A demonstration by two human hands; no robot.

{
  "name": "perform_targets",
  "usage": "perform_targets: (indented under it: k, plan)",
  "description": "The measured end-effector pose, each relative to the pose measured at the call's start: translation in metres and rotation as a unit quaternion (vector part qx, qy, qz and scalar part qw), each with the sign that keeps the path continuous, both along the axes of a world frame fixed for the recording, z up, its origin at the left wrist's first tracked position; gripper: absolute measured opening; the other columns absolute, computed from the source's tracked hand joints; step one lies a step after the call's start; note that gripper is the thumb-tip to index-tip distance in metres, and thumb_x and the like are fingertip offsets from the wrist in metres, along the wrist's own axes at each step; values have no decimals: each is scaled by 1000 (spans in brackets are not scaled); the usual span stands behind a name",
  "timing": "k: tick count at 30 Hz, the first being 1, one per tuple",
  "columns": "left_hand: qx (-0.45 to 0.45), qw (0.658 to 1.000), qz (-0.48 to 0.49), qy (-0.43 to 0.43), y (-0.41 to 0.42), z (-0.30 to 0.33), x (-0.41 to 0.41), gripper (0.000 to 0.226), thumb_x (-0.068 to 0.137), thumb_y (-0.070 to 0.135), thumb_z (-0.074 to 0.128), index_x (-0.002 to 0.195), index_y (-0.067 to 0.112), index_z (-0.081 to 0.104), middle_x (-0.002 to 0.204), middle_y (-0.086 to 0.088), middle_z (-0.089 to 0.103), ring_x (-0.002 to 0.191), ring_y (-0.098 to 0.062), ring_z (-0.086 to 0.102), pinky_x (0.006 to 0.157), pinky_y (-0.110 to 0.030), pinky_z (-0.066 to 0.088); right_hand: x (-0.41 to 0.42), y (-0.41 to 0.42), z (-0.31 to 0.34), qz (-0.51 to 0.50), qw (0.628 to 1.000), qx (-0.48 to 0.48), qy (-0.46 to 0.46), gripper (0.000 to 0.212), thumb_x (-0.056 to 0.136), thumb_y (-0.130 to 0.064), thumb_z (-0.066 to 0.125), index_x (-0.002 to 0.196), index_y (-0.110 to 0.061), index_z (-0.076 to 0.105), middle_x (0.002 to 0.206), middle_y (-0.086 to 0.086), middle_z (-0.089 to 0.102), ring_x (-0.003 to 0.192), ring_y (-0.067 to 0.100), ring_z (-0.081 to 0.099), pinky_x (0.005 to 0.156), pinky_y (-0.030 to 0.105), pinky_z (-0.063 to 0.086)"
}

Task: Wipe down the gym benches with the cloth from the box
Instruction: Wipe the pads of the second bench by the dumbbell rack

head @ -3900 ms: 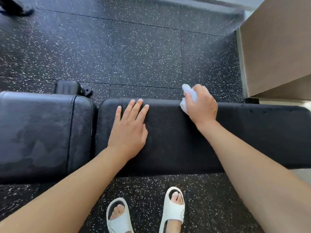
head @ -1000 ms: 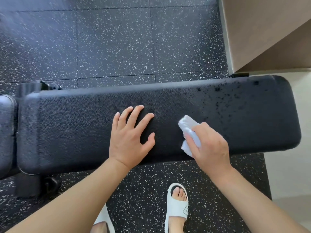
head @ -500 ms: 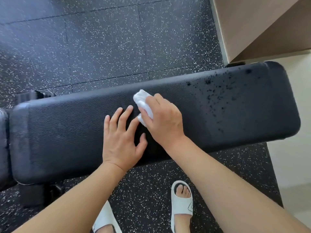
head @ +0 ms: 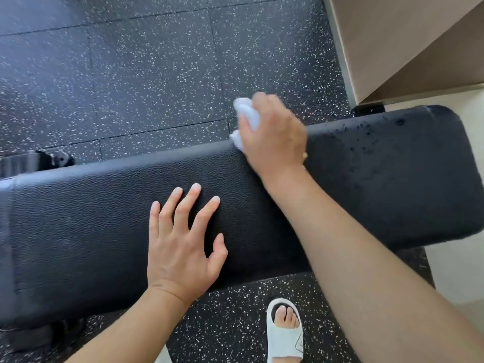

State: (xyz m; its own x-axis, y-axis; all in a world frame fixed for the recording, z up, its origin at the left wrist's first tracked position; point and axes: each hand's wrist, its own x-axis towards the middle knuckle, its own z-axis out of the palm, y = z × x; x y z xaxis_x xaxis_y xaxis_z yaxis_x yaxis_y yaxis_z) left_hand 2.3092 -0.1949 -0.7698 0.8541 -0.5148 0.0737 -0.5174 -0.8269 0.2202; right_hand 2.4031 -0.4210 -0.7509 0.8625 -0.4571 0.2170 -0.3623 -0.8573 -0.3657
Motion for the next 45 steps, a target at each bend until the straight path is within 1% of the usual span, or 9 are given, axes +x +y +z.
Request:
perform_targets:
  k: [7, 16, 21, 25, 30, 33, 38, 42, 45]
  plan:
    - [5, 1000, -6, 6, 1, 2, -1, 62, 87, 46, 54, 145, 24, 55, 162, -10, 42, 150, -41, 36, 125, -64, 19, -26, 49, 4, 180, 982, 28, -54, 18, 94, -31, 69, 94, -14, 66, 86, 6, 61, 71, 30, 61, 61, 43, 47]
    - [12, 1000, -9, 22, 0, 4, 1, 62, 87, 45, 55, 147, 26, 54, 162, -9, 41, 150, -41, 36, 124, -65, 20, -16, -45, -2, -22, 1000, -8, -5, 24, 97, -39, 58, 87, -18, 55, 84, 1, 56, 65, 26, 53, 59, 31, 28]
    - [13, 1000, -6, 24, -2, 7, 1, 60, 87, 44, 54, 143, 23, 54, 159, -12, 45, 149, -43, 37, 124, -65, 21, 15, 52, 4, 100, 994, 42, -16, 14, 91, -30, 66, 89, -17, 63, 85, 3, 62, 67, 29, 60, 59, 33, 30]
    - [35, 999, 2, 25, -1, 5, 1, 68, 85, 49, 49, 137, 5, 52, 133, -28, 55, 132, -52, 43, 115, -73, 27, 26, 123, 3, 205, 978, 32, 7, 15, 98, -38, 55, 103, -26, 63, 96, -5, 62, 79, 21, 64, 63, 34, 33]
    - [31, 999, 3, 26, -5, 9, 1, 57, 86, 44, 52, 135, 14, 58, 146, -21, 51, 143, -49, 40, 119, -70, 25, 12, 84, 3, 276, 960, 48, -1, 23, 99, -41, 56, 111, -23, 64, 103, -3, 62, 87, 23, 65, 70, 35, 46]
    - [33, 999, -4, 24, -5, 10, 1, 63, 86, 44, 53, 143, 19, 59, 159, -13, 44, 148, -44, 37, 122, -67, 22, -14, 3, 3, 209, 976, 48, -34, 22, 93, -35, 69, 99, -14, 66, 92, 5, 62, 74, 29, 63, 62, 39, 51]
    - [27, 999, -5, 23, -4, 8, 1, 63, 87, 44, 53, 145, 21, 56, 161, -12, 42, 149, -43, 36, 122, -67, 21, -55, -109, 3, 45, 998, 34, -4, 28, 98, -41, 59, 94, -13, 58, 91, 4, 58, 74, 30, 56, 60, 38, 45]
    - [20, 1000, -9, 19, -3, 8, 0, 62, 88, 44, 53, 145, 21, 57, 161, -12, 43, 148, -43, 37, 122, -67, 22, -48, -89, 1, -24, 1000, 0, -2, 27, 99, -38, 57, 90, -13, 56, 88, 3, 57, 70, 28, 53, 59, 33, 29]
    - [14, 1000, -5, 19, -4, 8, 0, 61, 88, 43, 53, 145, 22, 56, 161, -11, 43, 149, -43, 37, 123, -66, 21, -33, -27, 3, 9, 1000, 14, -22, 21, 96, -33, 63, 89, -14, 58, 84, 5, 58, 66, 26, 52, 56, 35, 33]
